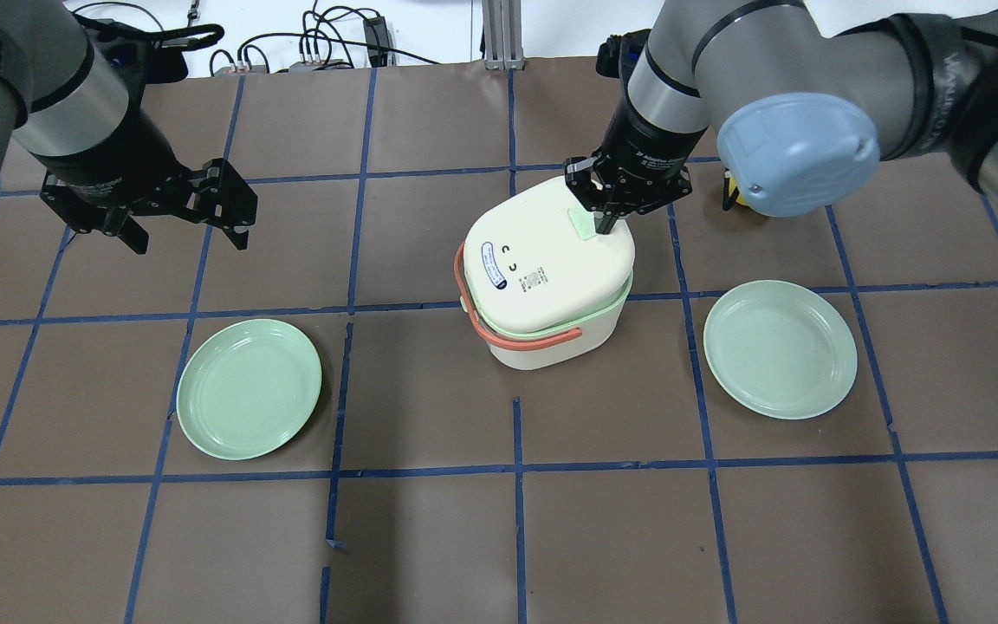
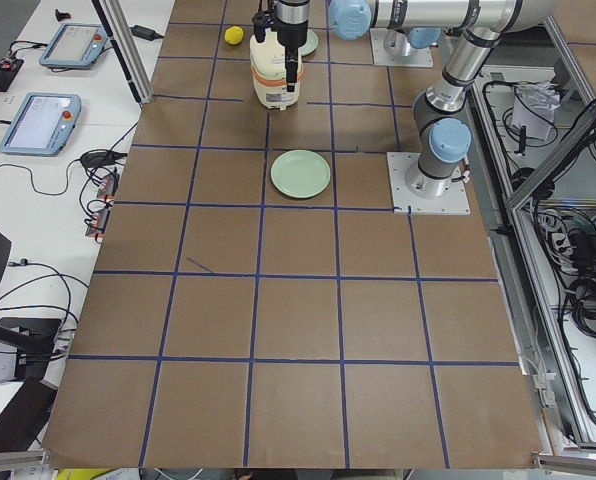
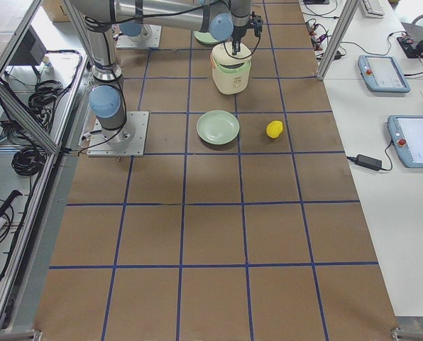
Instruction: Press rice cooker button
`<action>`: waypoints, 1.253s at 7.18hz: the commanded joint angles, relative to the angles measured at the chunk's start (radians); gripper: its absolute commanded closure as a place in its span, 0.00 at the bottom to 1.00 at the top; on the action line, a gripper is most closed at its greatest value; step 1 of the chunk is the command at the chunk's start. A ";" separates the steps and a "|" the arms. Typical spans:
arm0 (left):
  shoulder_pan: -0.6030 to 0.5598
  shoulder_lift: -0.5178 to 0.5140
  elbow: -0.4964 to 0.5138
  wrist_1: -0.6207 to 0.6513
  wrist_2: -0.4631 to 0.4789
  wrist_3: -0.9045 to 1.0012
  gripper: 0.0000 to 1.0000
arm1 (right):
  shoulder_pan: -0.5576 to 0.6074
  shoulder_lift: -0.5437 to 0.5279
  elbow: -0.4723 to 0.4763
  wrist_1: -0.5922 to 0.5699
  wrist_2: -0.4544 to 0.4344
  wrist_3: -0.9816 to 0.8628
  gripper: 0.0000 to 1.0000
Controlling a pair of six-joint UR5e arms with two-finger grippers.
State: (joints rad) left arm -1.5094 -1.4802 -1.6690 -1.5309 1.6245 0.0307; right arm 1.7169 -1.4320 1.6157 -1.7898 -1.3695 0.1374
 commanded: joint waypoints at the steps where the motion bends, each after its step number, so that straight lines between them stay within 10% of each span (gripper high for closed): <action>1: 0.000 0.001 0.000 0.000 0.000 0.000 0.00 | 0.000 -0.071 -0.010 0.041 -0.057 -0.007 0.00; 9: 0.000 0.000 0.000 -0.002 0.000 0.000 0.00 | -0.129 -0.202 -0.023 0.171 -0.120 0.004 0.00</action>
State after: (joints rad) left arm -1.5094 -1.4803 -1.6690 -1.5313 1.6245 0.0307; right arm 1.6159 -1.6197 1.5866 -1.6557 -1.4841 0.1411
